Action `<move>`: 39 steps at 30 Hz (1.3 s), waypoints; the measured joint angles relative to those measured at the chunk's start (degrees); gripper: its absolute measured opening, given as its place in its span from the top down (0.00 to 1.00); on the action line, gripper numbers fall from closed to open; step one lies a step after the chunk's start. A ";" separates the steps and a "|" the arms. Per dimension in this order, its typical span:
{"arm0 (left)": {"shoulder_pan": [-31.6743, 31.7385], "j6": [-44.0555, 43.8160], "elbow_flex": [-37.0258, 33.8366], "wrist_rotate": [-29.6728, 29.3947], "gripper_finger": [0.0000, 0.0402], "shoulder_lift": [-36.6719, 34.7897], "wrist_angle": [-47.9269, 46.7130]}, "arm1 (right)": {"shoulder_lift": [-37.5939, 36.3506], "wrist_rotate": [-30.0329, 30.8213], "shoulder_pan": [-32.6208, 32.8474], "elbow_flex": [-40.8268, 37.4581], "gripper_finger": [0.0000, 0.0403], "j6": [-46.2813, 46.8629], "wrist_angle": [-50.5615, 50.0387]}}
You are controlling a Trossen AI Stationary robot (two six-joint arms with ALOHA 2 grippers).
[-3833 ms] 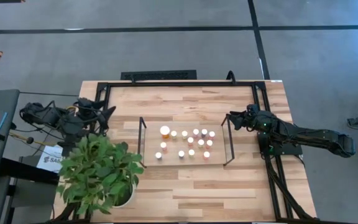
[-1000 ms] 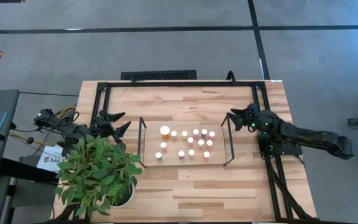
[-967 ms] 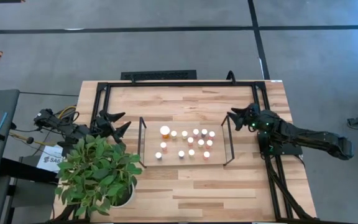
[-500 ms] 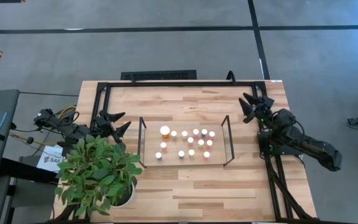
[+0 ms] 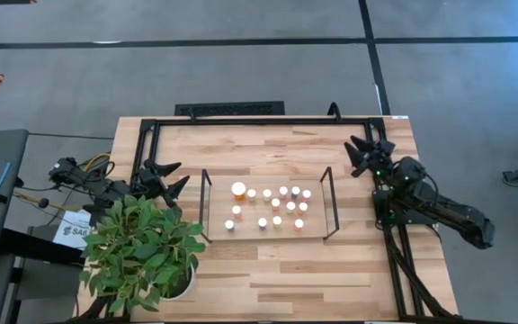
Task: Pick and place medicine bottles onto shelf by color
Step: Return to Home Position
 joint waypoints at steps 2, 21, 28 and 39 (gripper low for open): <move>0.00 0.02 0.00 0.01 0.32 0.00 0.00 | 0.00 0.00 0.00 0.01 0.38 0.03 -0.93; 0.01 0.02 0.00 0.01 0.32 0.00 0.00 | 0.00 -0.11 0.02 0.10 0.38 0.12 -8.07; 0.00 0.02 0.00 0.00 0.32 0.00 0.00 | 0.00 -0.11 0.02 0.10 0.38 0.10 -8.29; 0.02 0.02 0.00 0.02 0.32 0.00 0.00 | 0.00 -0.09 0.02 0.10 0.38 0.07 -8.44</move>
